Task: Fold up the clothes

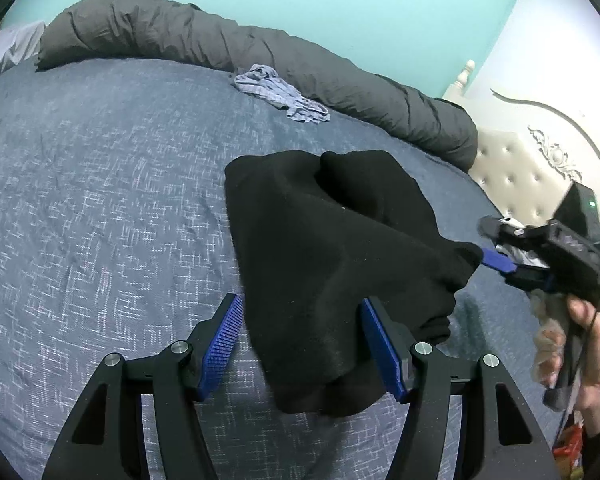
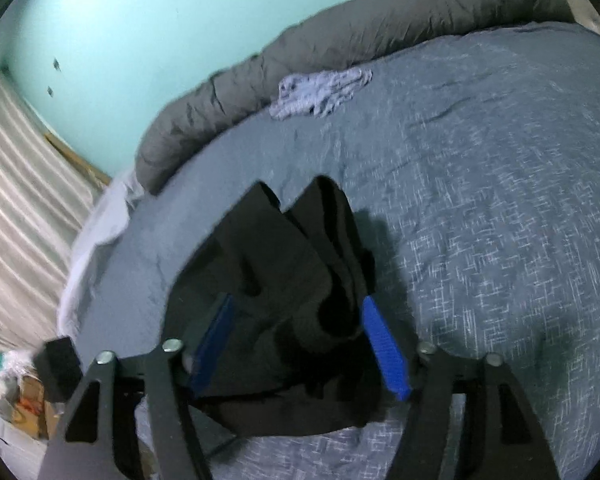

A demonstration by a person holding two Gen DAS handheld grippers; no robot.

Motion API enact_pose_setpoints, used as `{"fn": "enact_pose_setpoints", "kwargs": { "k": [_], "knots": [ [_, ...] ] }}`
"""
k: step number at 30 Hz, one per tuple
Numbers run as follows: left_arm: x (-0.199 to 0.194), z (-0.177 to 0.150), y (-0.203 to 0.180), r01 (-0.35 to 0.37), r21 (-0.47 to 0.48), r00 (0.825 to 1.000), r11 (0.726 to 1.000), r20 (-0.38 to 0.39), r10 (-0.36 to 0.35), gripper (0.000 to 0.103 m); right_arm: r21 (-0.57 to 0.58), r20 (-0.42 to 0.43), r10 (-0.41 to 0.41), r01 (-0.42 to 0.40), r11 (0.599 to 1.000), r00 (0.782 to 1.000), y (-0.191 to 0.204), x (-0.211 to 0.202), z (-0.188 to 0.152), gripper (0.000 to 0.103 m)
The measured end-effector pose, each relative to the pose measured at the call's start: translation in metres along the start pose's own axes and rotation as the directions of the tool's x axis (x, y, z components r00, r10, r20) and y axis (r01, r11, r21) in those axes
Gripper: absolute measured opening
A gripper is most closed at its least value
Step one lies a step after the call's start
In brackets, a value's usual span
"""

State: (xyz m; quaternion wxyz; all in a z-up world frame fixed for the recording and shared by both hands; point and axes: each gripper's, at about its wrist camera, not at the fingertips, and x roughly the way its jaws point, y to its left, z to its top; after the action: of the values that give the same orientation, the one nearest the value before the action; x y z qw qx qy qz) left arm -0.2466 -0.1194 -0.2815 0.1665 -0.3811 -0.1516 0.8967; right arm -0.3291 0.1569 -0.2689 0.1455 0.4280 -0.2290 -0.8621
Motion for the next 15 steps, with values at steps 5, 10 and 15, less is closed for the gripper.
{"fn": "enact_pose_setpoints", "kwargs": {
  "k": [5, 10, 15],
  "knots": [
    [0.001, -0.001, 0.0, 0.004, 0.009, 1.0, 1.0, -0.008, -0.004, 0.065, -0.01, -0.021, -0.042, 0.042, 0.999, 0.999, -0.01, 0.003, -0.009, 0.014],
    [0.002, 0.0, 0.001, 0.014, -0.003, 1.0, 1.0, -0.01, -0.014, 0.065, -0.005, -0.007, -0.028, 0.028, 1.0, 1.0, -0.021, -0.012, -0.025, 0.006],
    [0.002, 0.0, 0.001, 0.013, -0.004, 1.0, 1.0, -0.009, -0.013, 0.065, -0.006, -0.006, -0.023, 0.023, 1.0, 1.0, -0.026, -0.02, -0.041, 0.005]
  ]
}}
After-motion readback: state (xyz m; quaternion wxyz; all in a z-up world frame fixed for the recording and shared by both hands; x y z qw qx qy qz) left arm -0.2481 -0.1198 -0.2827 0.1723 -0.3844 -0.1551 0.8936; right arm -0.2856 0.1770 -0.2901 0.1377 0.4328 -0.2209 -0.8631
